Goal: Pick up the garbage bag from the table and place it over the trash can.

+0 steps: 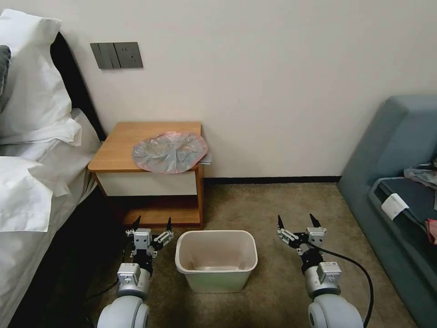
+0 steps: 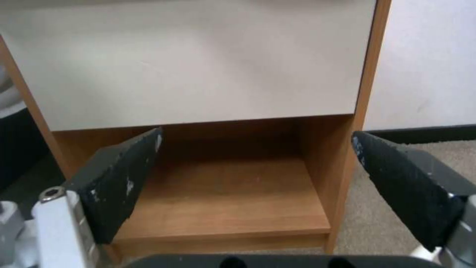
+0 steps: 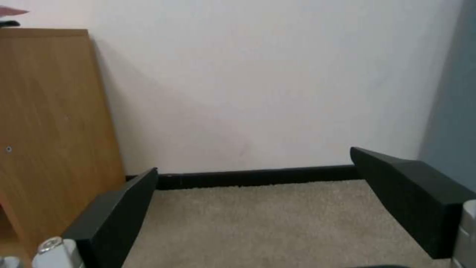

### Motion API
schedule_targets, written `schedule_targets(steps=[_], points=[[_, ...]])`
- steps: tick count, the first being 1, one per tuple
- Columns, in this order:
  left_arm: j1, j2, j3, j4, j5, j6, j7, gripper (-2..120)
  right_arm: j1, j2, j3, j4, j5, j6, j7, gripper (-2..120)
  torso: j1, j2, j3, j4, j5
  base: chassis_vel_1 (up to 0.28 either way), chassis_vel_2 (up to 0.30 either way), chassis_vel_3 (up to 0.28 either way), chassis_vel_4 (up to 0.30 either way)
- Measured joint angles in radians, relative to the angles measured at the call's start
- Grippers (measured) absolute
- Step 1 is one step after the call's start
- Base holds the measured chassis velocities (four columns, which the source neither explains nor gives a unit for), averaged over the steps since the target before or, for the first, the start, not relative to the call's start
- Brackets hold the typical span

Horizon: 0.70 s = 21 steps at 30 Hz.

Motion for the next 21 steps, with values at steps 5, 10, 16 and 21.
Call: schedule_targets(steps=[5,10,16,21], points=[[0.0,0.0,0.0,0.0,0.0,0.0,0.0,100,0.0,0.0,0.0,0.0,0.0,0.0,0.0,100,0.0,0.0,0.0,0.0,0.0,0.0,0.0,0.0,0.0],[0.0,0.0,0.0,0.0,0.0,0.0,0.0,100,0.0,0.0,0.0,0.0,0.0,0.0,0.0,100,0.0,0.0,0.0,0.0,0.0,0.0,0.0,0.0,0.0],[0.0,0.0,0.0,0.0,0.0,0.0,0.0,100,0.0,0.0,0.0,0.0,0.0,0.0,0.0,100,0.0,0.0,0.0,0.0,0.0,0.0,0.0,0.0,0.0],[0.0,0.0,0.0,0.0,0.0,0.0,0.0,100,0.0,0.0,0.0,0.0,0.0,0.0,0.0,100,0.0,0.0,0.0,0.0,0.0,0.0,0.0,0.0,0.0]])
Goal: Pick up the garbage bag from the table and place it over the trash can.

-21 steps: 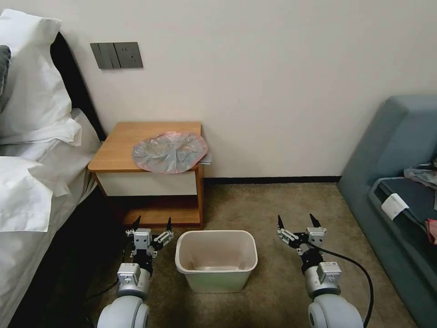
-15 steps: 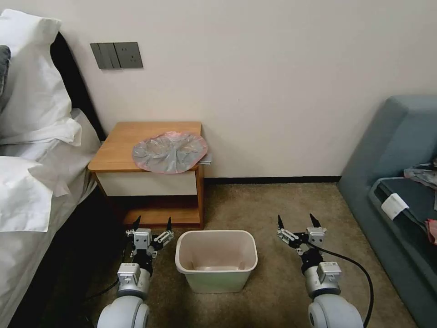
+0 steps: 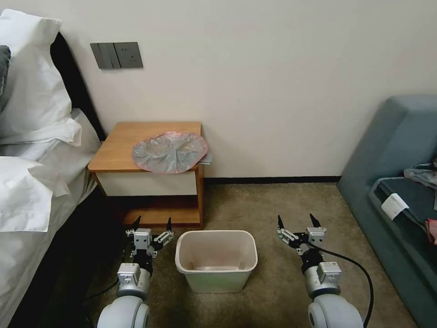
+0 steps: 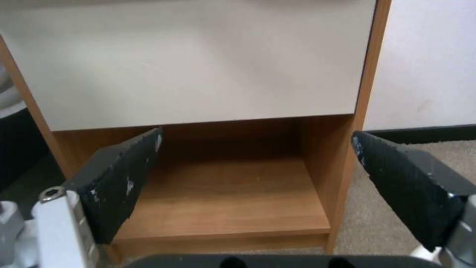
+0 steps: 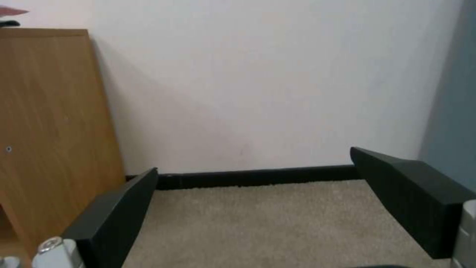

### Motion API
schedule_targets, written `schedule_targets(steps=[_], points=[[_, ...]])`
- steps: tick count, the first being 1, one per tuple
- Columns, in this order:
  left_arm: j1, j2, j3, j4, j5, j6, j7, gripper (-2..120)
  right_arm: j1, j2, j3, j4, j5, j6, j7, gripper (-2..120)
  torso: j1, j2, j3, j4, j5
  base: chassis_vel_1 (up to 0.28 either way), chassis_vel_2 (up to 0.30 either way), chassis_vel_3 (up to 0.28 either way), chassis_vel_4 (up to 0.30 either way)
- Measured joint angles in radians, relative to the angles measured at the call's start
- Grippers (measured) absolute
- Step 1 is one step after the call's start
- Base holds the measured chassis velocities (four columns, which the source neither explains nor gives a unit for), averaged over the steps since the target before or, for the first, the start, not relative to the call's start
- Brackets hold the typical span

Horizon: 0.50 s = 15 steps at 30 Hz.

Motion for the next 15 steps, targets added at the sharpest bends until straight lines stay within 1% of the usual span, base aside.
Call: schedule_targets(steps=[15], points=[[0.0,0.0,0.0,0.0,0.0,0.0,0.0,100,0.0,0.0,0.0,0.0,0.0,0.0,0.0,100,0.0,0.0,0.0,0.0,0.0,0.0,0.0,0.0,0.0]])
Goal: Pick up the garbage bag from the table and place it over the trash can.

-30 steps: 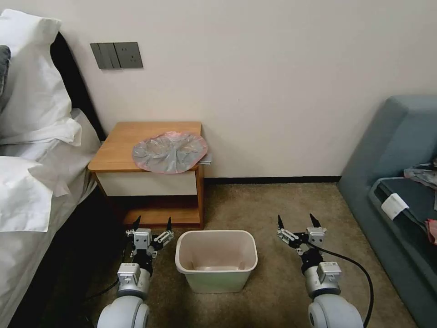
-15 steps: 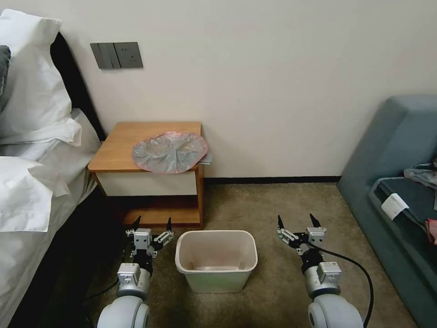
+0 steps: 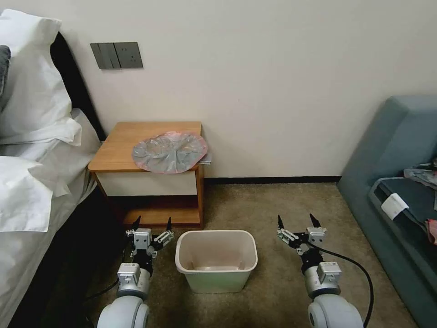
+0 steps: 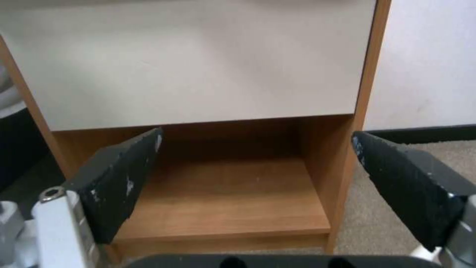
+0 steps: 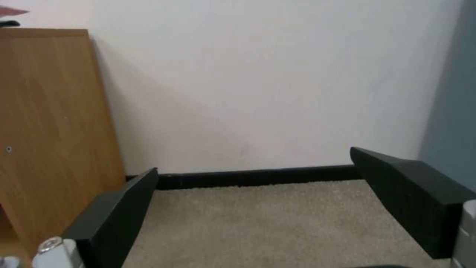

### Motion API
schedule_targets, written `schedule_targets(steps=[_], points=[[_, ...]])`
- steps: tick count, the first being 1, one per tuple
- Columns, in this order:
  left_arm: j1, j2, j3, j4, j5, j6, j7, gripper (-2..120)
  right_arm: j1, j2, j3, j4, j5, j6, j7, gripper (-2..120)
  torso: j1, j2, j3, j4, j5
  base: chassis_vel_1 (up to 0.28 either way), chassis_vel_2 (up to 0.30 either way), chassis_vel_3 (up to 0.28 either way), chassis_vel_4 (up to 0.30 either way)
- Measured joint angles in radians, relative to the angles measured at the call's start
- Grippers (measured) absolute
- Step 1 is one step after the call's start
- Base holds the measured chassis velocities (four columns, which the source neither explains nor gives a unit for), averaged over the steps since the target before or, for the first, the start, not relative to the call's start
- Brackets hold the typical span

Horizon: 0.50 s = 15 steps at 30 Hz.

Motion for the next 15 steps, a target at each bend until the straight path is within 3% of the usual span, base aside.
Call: schedule_targets(steps=[10,15], points=[[0.023,-0.002,-0.022,-0.056,-0.023,0.024,0.0,100,-0.024,0.005,0.015,0.064,0.015,-0.021,0.002,100,0.0,0.0,0.0,0.0001,0.0002,0.0,0.0,0.0,0.0],[0.068,-0.008,-0.068,-0.167,-0.074,0.075,-0.005,100,-0.052,0.009,0.033,0.136,0.036,-0.048,0.007,100,0.0,0.0,0.0,0.0002,-0.0002,0.0,0.0,0.0,0.0]])
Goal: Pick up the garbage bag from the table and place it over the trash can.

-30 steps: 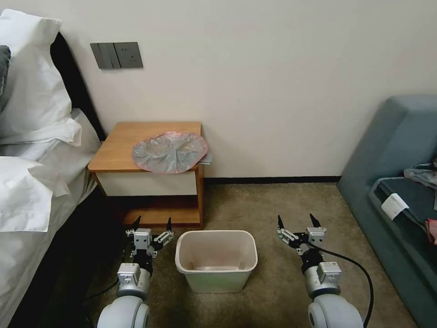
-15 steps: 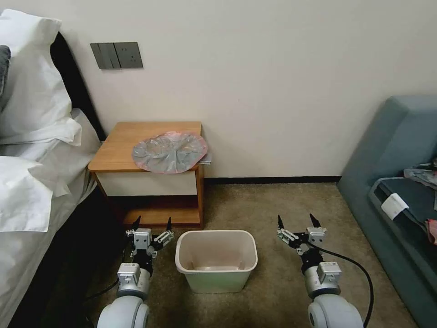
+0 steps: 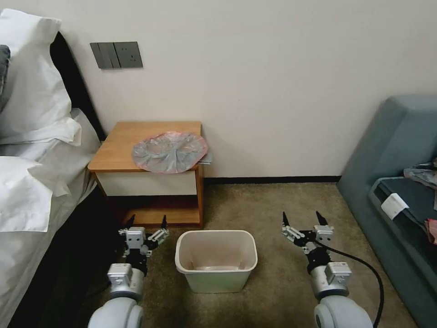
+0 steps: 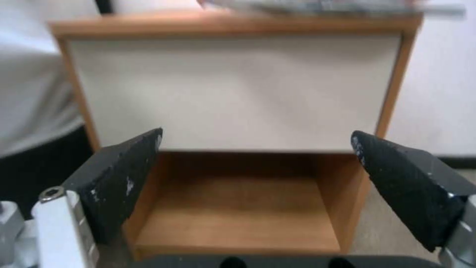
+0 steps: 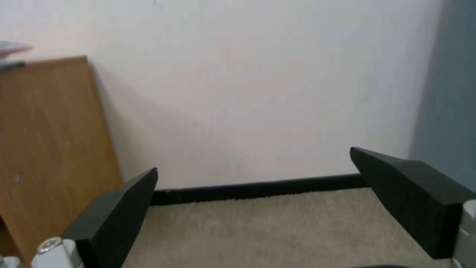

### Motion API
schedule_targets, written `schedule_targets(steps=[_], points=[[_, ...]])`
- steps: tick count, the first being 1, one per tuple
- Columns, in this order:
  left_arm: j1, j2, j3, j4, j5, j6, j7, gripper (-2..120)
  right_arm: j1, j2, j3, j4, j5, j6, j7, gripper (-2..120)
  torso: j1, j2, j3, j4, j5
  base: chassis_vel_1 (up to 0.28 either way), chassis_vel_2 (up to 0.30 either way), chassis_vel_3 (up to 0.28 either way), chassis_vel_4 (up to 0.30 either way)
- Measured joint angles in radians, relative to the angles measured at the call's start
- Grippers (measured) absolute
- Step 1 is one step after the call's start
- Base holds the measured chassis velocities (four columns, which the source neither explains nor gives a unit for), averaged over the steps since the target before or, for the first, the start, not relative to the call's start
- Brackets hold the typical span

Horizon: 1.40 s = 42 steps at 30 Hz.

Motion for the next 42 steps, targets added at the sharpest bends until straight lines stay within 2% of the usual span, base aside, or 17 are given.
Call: schedule_targets(steps=[4,5,12,19,25,29,30,34,42], points=[[0.034,-0.005,-0.034,-0.085,-0.04,0.04,-0.005,100,-0.037,0.007,0.025,0.092,0.032,-0.039,0.01,100,0.0,0.0,0.0,-0.0002,0.0002,0.0,0.0,0.0,0.0],[0.034,-0.005,-0.034,-0.085,-0.04,0.04,-0.005,100,-0.037,0.007,0.025,0.092,0.032,-0.039,0.01,100,0.0,0.0,0.0,-0.0002,0.0002,0.0,0.0,0.0,0.0],[0.099,-0.013,-0.099,-0.243,-0.114,0.115,-0.013,100,-0.113,0.023,0.077,0.281,0.098,-0.119,0.03,100,0.0,0.0,0.0,-0.0001,0.0002,0.0,0.0,0.0,0.0],[0.149,-0.02,-0.15,-0.34,-0.173,0.174,-0.02,100,-0.17,0.034,0.116,0.372,0.147,-0.178,0.044,100,0.0,0.0,0.0,-0.0002,0.0005,0.0,0.0,0.0,0.0],[0.166,-0.022,-0.167,-0.343,-0.193,0.195,-0.023,100,-0.177,0.02,0.117,0.374,0.196,-0.179,0.048,100,0.0,0.0,0.0,-0.0004,0.0001,0.0,0.0,0.0,0.0],[0.166,-0.01,-0.167,-0.342,-0.204,0.195,-0.025,100,-0.179,-0.004,0.105,0.373,0.228,-0.123,0.047,100,0.0,0.0,0.0,0.0,0.0002,0.0,0.0,0.0,0.0],[0.159,0.045,-0.165,-0.342,-0.229,0.181,-0.031,100,-0.181,-0.013,0.103,0.372,0.235,-0.093,0.046,100,0.0,0.0,0.0,-0.0003,0.0002,0.0,0.0,0.0,0.0],[0.15,0.093,-0.16,-0.339,-0.24,0.167,-0.038,100,-0.179,-0.017,0.108,0.37,0.254,-0.076,0.048,100,0.0,0.0,0.0,-0.0004,0.0,0.0,0.0,0.0,0.0],[0.148,0.103,-0.158,-0.336,-0.241,0.162,-0.041,100,-0.17,-0.03,0.114,0.367,0.295,-0.078,0.084,100,0.0,0.0,0.0,-0.0002,0.0002,0.0,0.0,0.0,0.0]])
